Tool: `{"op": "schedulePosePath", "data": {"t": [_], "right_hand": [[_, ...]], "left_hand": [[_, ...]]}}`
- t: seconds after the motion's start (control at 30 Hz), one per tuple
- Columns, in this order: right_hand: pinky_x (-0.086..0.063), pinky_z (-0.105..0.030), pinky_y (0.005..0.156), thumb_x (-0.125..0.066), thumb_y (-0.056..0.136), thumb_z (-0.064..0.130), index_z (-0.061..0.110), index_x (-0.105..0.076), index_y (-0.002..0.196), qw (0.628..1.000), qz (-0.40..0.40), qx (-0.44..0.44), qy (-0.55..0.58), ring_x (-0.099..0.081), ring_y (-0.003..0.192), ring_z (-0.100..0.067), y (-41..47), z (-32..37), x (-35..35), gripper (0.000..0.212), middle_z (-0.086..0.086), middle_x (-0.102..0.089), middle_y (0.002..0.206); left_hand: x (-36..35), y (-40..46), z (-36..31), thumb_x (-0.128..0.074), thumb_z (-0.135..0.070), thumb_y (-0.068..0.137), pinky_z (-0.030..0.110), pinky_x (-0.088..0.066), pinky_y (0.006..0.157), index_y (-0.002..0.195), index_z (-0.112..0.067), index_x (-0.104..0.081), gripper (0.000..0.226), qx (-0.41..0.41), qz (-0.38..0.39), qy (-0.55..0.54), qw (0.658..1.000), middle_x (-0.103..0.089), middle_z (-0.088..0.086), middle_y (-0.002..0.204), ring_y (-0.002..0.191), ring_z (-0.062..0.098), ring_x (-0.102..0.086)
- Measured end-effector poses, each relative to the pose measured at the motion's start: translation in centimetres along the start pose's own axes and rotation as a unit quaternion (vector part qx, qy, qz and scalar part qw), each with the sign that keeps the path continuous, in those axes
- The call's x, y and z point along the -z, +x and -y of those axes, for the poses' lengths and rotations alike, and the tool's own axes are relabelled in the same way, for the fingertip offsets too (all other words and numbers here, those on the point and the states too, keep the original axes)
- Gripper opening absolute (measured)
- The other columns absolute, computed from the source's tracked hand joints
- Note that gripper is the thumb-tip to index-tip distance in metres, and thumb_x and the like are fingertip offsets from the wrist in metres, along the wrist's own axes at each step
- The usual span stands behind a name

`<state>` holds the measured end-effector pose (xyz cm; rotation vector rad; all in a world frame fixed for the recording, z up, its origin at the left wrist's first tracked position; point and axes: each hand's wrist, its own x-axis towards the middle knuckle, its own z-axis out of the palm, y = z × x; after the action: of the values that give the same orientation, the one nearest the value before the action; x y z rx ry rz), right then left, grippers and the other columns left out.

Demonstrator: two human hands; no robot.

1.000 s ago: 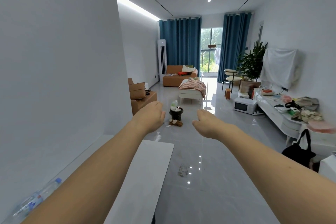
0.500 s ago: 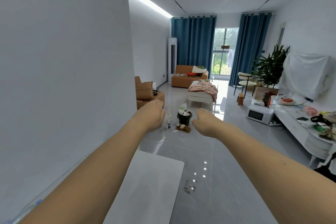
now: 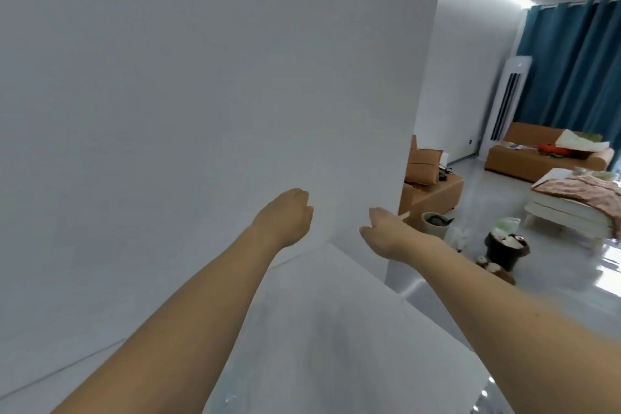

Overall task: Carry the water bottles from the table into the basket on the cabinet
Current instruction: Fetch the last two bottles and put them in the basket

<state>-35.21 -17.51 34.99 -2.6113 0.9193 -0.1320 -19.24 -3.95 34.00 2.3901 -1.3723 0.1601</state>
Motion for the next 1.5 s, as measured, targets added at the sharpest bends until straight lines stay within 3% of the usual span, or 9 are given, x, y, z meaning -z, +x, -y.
{"op": "schedulePosePath", "data": {"t": [0.17, 0.37, 0.53, 0.67, 0.87, 1.0, 1.17, 1.3, 1.5], "right_hand": [[-0.033, -0.041, 0.107, -0.032, 0.101, 0.027, 0.001, -0.036, 0.136, 0.991, 0.058, 0.124, 0.0, -0.039, 0.128, -0.031, 4.4, 8.9, -3.9, 0.044, -0.014, -0.041, 0.14], [-0.027, -0.039, 0.113, -0.033, 0.102, 0.026, -0.001, -0.029, 0.144, 0.959, 0.123, 0.252, 0.028, -0.033, 0.136, -0.03, 6.6, 18.3, -8.9, 0.049, -0.016, -0.034, 0.149], [-0.03, -0.036, 0.11, -0.034, 0.101, 0.025, -0.002, -0.035, 0.137, 0.943, 0.171, 0.286, 0.022, -0.037, 0.131, -0.03, 8.5, 21.8, -13.5, 0.045, -0.017, -0.04, 0.142], [-0.032, -0.036, 0.109, -0.036, 0.1, 0.025, -0.001, -0.034, 0.14, 0.947, 0.204, 0.245, 0.032, -0.037, 0.132, -0.03, 12.1, 21.7, -17.4, 0.048, -0.016, -0.039, 0.144], [-0.038, -0.027, 0.072, -0.041, 0.093, 0.019, 0.004, -0.048, 0.107, 0.952, 0.281, 0.096, 0.071, -0.056, 0.101, -0.028, 16.8, 18.2, -28.0, 0.021, -0.018, -0.054, 0.126], [-0.047, -0.028, 0.074, -0.055, 0.082, 0.047, 0.006, -0.056, 0.115, 0.939, 0.335, -0.002, 0.081, -0.061, 0.096, -0.023, 17.7, 15.4, -38.2, 0.052, -0.01, -0.06, 0.117], [-0.048, -0.036, 0.093, -0.068, 0.062, 0.063, 0.007, -0.043, 0.123, 0.919, 0.351, -0.124, 0.127, -0.058, 0.107, -0.024, 17.0, 14.7, -48.2, 0.086, -0.007, -0.054, 0.114], [-0.045, -0.029, 0.077, -0.072, 0.061, 0.054, 0.008, -0.047, 0.111, 0.929, 0.302, -0.124, 0.174, -0.051, 0.087, -0.019, 16.2, 15.7, -52.6, 0.072, -0.001, -0.045, 0.099], [-0.055, -0.04, 0.082, -0.073, 0.055, 0.055, 0.008, -0.046, 0.113, 0.917, 0.316, -0.14, 0.201, -0.063, 0.092, -0.025, 16.9, 15.2, -53.6, 0.079, -0.007, -0.056, 0.107]], "left_hand": [[3.2, -4.2, 8.1, -0.034, -0.025, 0.106, 0.032, -0.036, 0.097, 0.135, -0.001, -0.047, 0.04, 0.119, -0.029, 0.039, 0.992, -0.049, 0.011, 0.139, 0.125, 0.026, -0.047], [6.6, -9.8, 15.1, -0.035, -0.023, 0.105, 0.032, -0.039, 0.087, 0.124, 0.002, -0.051, 0.034, 0.253, -0.051, 0.075, 0.963, -0.054, 0.01, 0.12, 0.116, 0.029, -0.052], [6.0, -11.7, 19.2, -0.034, -0.024, 0.106, 0.033, -0.037, 0.1, 0.139, -0.001, -0.043, 0.042, 0.322, -0.04, 0.085, 0.942, -0.046, 0.011, 0.144, 0.128, 0.026, -0.045], [3.1, -10.4, 22.2, -0.036, -0.025, 0.105, 0.035, -0.037, 0.101, 0.139, -0.001, -0.044, 0.042, 0.334, -0.016, 0.076, 0.94, -0.047, 0.012, 0.144, 0.129, 0.027, -0.045], [-7.5, -6.9, 29.3, -0.04, -0.023, 0.103, 0.035, -0.035, 0.105, 0.148, -0.007, -0.036, 0.048, 0.32, 0.086, 0.041, 0.943, -0.039, 0.009, 0.152, 0.135, 0.025, -0.041], [-18.0, -4.8, 35.1, -0.047, -0.019, 0.098, 0.037, -0.039, 0.105, 0.145, -0.01, -0.038, 0.049, 0.313, 0.18, 0.021, 0.932, -0.041, 0.008, 0.149, 0.132, 0.026, -0.043], [-28.0, -3.1, 40.2, -0.062, -0.023, 0.084, 0.039, -0.047, 0.096, 0.144, -0.015, -0.04, 0.064, 0.275, 0.266, 0.01, 0.924, -0.052, 0.009, 0.136, 0.122, 0.03, -0.053], [-32.0, -3.6, 43.0, -0.071, -0.042, 0.065, 0.032, -0.05, 0.078, 0.137, -0.022, -0.047, 0.078, 0.251, 0.206, 0.064, 0.944, -0.064, 0.005, 0.112, 0.1, 0.028, -0.062], [-33.2, -3.0, 44.5, -0.071, -0.047, 0.058, 0.029, -0.044, 0.067, 0.12, -0.023, -0.055, 0.068, 0.235, 0.153, 0.082, 0.956, -0.066, 0.0, 0.103, 0.093, 0.025, -0.064]]}}
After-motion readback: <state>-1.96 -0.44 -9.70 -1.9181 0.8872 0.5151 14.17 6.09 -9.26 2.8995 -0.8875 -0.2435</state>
